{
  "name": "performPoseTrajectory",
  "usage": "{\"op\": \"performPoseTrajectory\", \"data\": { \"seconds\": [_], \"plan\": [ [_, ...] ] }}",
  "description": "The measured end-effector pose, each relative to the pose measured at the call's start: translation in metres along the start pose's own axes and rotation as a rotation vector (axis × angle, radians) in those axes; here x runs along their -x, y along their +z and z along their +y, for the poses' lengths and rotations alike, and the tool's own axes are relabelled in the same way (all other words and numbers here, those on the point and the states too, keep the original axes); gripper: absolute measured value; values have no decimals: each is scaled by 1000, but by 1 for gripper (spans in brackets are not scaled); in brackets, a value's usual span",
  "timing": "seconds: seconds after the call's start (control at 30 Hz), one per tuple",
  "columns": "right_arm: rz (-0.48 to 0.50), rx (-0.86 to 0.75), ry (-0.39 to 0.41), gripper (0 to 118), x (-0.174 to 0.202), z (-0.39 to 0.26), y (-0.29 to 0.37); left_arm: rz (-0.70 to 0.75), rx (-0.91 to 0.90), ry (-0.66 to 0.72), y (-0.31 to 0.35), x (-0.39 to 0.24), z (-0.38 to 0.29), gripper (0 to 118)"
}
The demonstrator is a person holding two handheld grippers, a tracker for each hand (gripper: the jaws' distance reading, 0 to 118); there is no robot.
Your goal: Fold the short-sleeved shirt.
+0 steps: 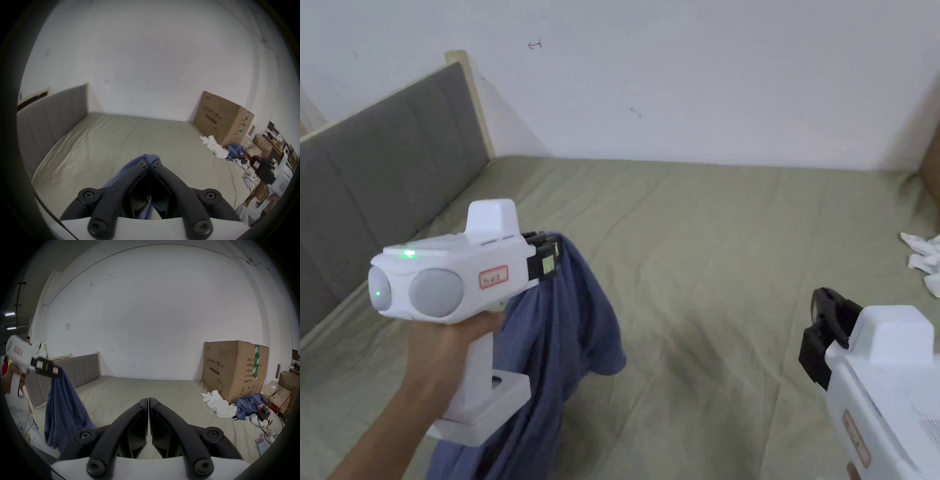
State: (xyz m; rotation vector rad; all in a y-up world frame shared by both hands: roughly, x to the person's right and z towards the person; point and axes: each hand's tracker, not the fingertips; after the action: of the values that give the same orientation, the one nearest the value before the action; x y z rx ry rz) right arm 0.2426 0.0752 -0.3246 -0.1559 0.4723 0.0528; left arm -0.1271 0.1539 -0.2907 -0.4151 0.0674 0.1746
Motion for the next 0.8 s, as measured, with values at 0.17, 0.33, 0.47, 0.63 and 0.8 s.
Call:
{"op": "performPoseTrajectory", "data": {
  "seconds": [0.17, 0.33, 0.47, 0.63, 0.8],
  "plan": [
    [-82, -35, -9, 2, -33, 5, 27, -151, 7, -127, -29, -74, 30, 0],
    [-179, -38, -10, 2, -67, 2, 52, -283, 84, -203, -69, -143, 12, 0],
    [-245, -19, -8, 2, -91, -6, 68, -373, 200, -264, -111, -184, -29, 0],
    [-300, 19, -27, 2, -111, -19, 80, -416, 451, -286, -171, -223, -106, 0],
    [-326, 57, -42, 2, -119, -33, 82, -314, 634, -367, -222, -243, -190, 0]
  ]
}}
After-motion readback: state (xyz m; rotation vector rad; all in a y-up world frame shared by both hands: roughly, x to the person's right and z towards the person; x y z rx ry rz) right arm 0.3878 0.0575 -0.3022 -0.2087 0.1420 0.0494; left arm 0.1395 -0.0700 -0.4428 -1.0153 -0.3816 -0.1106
